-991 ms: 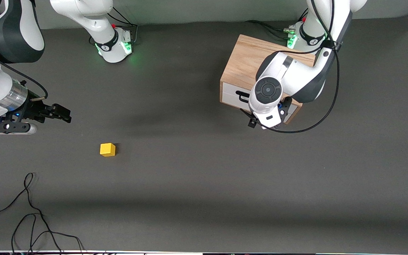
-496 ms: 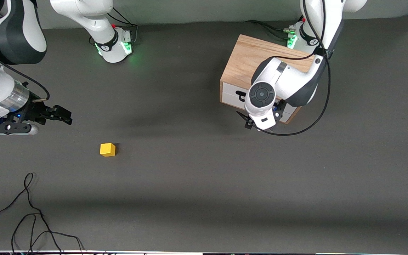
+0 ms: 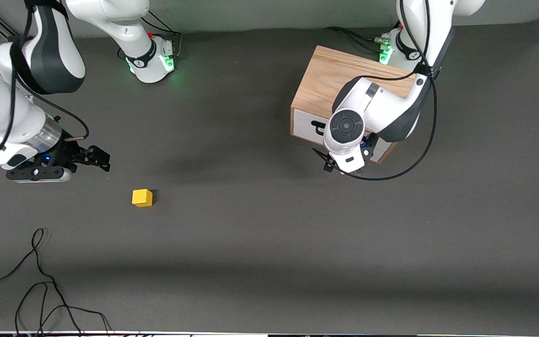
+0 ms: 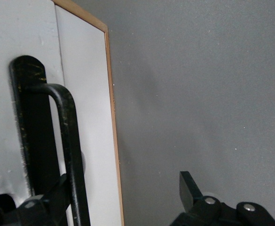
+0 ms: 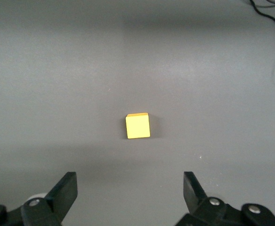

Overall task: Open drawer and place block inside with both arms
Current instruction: 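Pull the drawer open with the left gripper while the right gripper approaches the cube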

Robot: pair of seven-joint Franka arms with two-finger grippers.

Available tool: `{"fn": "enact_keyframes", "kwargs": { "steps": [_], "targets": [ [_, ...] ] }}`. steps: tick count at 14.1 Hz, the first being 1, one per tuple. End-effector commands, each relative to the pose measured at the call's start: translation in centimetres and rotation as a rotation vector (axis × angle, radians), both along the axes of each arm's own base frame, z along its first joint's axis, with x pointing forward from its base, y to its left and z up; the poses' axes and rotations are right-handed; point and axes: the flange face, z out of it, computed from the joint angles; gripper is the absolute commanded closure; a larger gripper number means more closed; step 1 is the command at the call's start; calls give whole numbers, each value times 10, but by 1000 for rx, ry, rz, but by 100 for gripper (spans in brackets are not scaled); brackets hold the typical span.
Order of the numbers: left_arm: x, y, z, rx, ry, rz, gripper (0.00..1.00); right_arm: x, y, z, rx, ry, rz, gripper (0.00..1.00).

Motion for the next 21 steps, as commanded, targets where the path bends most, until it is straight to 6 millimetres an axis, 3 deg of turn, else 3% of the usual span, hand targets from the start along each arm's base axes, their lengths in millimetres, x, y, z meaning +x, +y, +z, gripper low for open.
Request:
{"fn": "enact_keyframes", "kwargs": {
  "steps": [1, 9, 12, 16, 19, 21],
  "targets": [
    [12, -4, 4, -8, -35, 4, 0, -2, 1, -12, 5, -12, -8, 0],
    [31, -17, -6, -26, -70, -5, 0, 2, 1, -31, 6, -9, -6, 0],
    [48, -27, 4, -50, -100, 0, 0, 4, 1, -30, 7, -21, -6, 0],
    [56, -31, 4, -60, -110, 0, 0, 6, 1, -35, 7, -19, -4, 0],
    [71, -38, 4, -78, -132, 6, 0, 13, 0, -54, 6, -24, 41, 0],
    [83, -42, 3, -80, -151, 5, 0, 21, -2, -83, 9, -33, 43, 0]
  ]
}}
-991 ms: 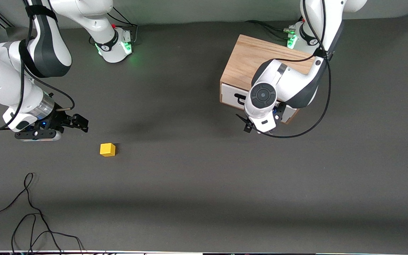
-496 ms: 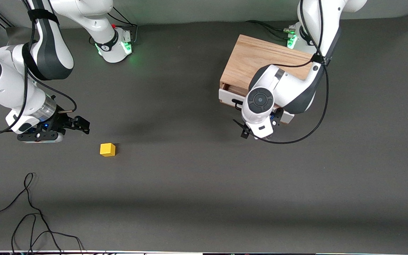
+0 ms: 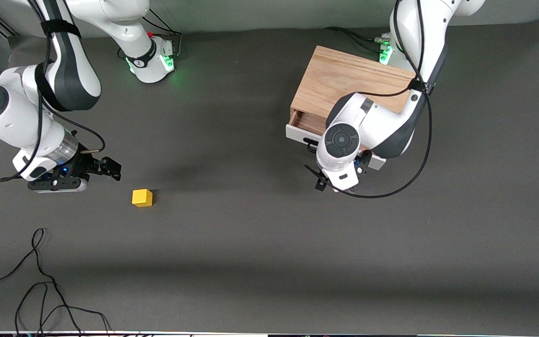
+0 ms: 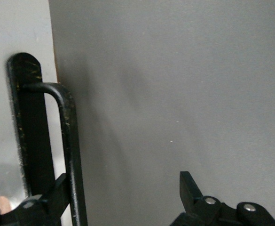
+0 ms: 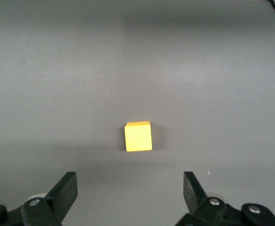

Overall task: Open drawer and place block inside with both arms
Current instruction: 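Pull the drawer open with the left gripper while the right gripper approaches the cube, then grasp the yellow cube with the right gripper while the left gripper withdraws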

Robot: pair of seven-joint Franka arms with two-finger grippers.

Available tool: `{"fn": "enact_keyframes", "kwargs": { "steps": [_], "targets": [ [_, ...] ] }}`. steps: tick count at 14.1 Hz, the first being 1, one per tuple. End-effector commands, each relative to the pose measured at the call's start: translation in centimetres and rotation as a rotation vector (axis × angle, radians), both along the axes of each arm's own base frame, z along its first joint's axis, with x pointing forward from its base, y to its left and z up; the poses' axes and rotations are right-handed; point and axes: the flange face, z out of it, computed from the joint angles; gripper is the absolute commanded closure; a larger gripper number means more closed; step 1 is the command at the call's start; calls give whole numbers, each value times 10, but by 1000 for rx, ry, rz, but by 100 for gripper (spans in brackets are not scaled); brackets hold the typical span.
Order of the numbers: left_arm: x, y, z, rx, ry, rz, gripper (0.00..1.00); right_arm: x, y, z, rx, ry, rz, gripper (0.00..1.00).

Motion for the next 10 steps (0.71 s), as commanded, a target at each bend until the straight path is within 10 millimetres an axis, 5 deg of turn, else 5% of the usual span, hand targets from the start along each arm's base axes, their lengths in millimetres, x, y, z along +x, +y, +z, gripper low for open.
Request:
{"fn": "enact_keyframes", "kwargs": {
  "steps": [1, 10],
  "targets": [
    [30, -17, -2, -26, -66, -1, 0, 8, -2, -39, 4, -22, 26, 0],
    [51, -23, -1, -71, -169, 2, 0, 8, -6, -142, 13, -5, 15, 0]
  ]
}}
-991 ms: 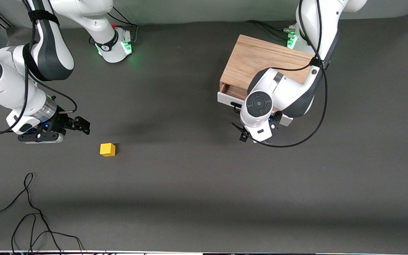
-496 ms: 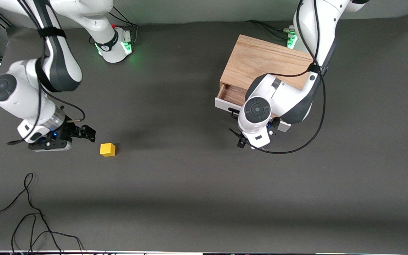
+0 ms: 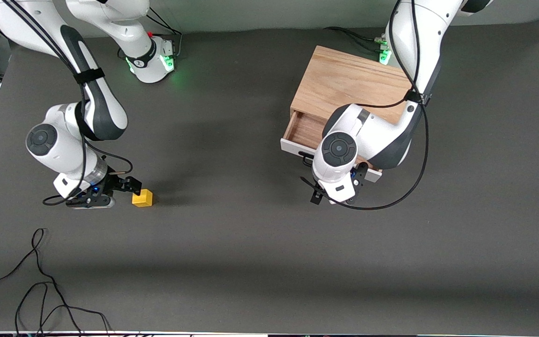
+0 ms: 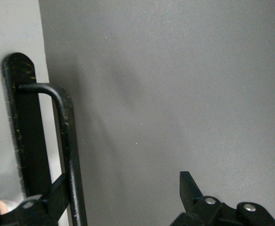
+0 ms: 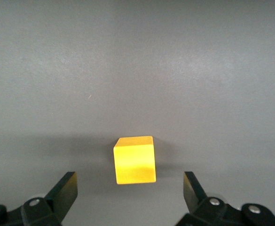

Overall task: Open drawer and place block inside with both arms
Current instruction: 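Grasp the yellow cube with the right gripper while the left gripper withdraws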

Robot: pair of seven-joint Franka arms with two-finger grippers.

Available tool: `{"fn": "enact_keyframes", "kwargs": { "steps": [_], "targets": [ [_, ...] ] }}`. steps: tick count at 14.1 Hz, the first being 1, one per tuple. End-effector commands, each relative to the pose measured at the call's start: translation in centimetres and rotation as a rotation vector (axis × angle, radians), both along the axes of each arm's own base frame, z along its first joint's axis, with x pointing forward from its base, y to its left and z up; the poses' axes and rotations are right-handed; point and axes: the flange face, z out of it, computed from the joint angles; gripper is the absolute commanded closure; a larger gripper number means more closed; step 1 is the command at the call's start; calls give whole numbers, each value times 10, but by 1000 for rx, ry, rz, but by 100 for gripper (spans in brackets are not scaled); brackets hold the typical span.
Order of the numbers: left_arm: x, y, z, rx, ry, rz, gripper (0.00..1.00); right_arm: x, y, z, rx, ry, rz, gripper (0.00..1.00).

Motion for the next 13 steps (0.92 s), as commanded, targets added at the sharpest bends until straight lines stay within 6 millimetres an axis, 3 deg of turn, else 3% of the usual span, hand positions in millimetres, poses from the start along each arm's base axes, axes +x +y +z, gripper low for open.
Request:
{"fn": "enact_keyframes", "kwargs": {
  "steps": [1, 8, 13],
  "targets": [
    [29, -15, -2, -50, -104, 5, 0, 3, -3, -24, 3, -11, 15, 0],
    [44, -23, 7, -70, -179, -4, 0, -3, -7, -72, 5, 38, 2, 0],
    [51, -25, 21, -85, -235, -13, 0, -4, -9, -85, 7, 43, -12, 0]
  ]
}}
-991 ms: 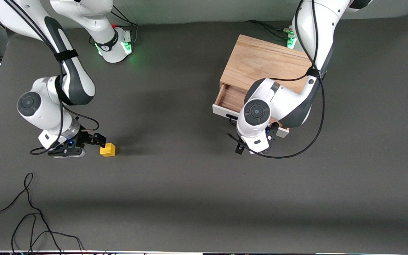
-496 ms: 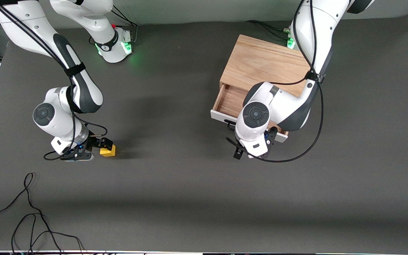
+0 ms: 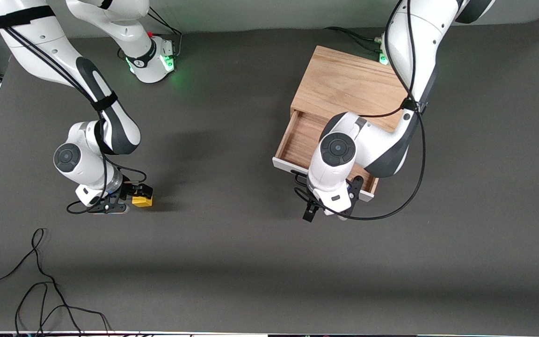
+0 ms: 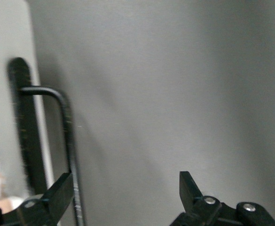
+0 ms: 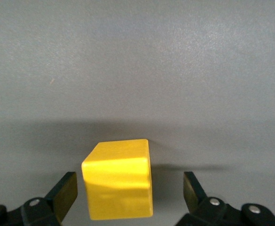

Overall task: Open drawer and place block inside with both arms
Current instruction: 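Grasp the yellow cube with the right gripper while the left gripper withdraws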

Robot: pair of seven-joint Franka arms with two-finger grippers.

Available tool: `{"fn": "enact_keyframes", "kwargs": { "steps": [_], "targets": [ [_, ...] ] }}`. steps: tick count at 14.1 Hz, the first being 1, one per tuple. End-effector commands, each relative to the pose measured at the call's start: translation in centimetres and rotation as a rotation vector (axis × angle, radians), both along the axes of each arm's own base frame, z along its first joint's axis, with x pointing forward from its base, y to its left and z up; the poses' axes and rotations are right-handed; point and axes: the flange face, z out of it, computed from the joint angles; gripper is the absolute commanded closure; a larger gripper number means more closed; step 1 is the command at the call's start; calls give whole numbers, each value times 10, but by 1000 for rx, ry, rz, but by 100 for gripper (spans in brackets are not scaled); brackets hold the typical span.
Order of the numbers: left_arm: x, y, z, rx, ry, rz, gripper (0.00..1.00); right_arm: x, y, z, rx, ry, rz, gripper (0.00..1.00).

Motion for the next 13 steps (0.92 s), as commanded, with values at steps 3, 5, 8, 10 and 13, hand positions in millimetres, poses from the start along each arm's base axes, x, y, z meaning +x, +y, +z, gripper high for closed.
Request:
{"fn": "enact_keyframes", "kwargs": {
  "steps": [3, 5, 8, 10, 13],
  "targets": [
    [11, -2, 24, 13, -49, -5, 0, 2, 3, -8, 4, -5, 4, 0],
    [13, 11, 58, 21, -61, 6, 0, 2, 3, -8, 4, -5, 4, 0],
    [20, 64, 131, 49, -65, -78, 0, 2, 3, -8, 4, -5, 5, 2],
    [18, 105, 172, 40, -27, -149, 0, 2, 2, -8, 3, -3, 4, 8],
    [6, 167, 216, 18, 71, -293, 0, 2, 2, -7, 3, -5, 13, 23]
  ]
}}
